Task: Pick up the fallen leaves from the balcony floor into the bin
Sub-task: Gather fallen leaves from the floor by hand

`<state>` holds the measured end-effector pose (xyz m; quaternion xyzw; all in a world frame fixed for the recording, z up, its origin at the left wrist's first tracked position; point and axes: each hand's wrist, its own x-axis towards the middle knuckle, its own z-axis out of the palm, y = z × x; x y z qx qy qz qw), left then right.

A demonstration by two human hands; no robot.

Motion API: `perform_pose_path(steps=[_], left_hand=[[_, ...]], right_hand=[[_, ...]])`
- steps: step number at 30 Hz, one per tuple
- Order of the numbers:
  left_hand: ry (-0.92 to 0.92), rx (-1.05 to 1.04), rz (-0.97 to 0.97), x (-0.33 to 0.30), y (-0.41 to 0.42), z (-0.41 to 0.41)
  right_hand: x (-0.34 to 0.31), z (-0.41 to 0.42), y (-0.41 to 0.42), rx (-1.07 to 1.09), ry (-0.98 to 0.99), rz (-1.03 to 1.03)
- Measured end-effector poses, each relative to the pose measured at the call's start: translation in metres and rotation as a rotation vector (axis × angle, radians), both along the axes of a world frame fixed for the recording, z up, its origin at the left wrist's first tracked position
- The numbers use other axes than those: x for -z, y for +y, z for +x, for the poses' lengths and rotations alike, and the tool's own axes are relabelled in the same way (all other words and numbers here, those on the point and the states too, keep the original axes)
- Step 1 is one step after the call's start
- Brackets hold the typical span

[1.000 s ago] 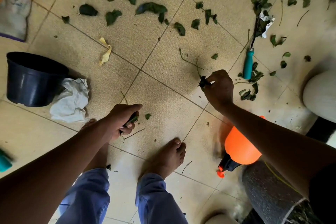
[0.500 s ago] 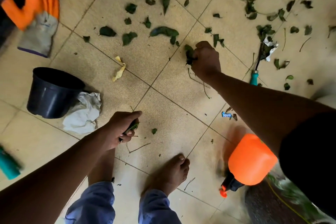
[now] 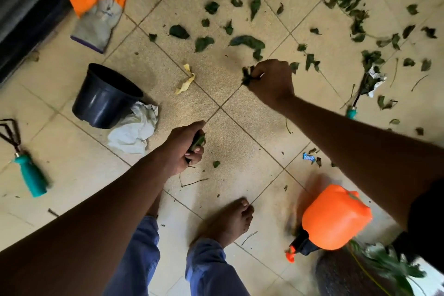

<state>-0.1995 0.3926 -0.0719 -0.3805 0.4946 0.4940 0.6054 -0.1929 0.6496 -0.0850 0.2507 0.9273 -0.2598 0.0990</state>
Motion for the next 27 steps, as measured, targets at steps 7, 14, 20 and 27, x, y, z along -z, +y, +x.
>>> perform_pose_path(steps=[7,14,20,27], left_hand=[[-0.033,-0.437,0.155,-0.067,-0.001,-0.008],[0.012,-0.588,0.274,-0.151,-0.006,-0.018],[0.032,-0.624,0.450,-0.225,-0.021,-0.033],[0.022,-0.547,0.446,-0.294,-0.037,-0.060]], right_hand=[[-0.150,0.028,-0.122,-0.020,0.248,-0.261],[-0.237,0.042,-0.186,-0.101,0.110,-0.125],[-0.287,0.015,-0.209,-0.106,0.083,0.018],[-0.343,0.000,-0.228,-0.186,0.058,0.141]])
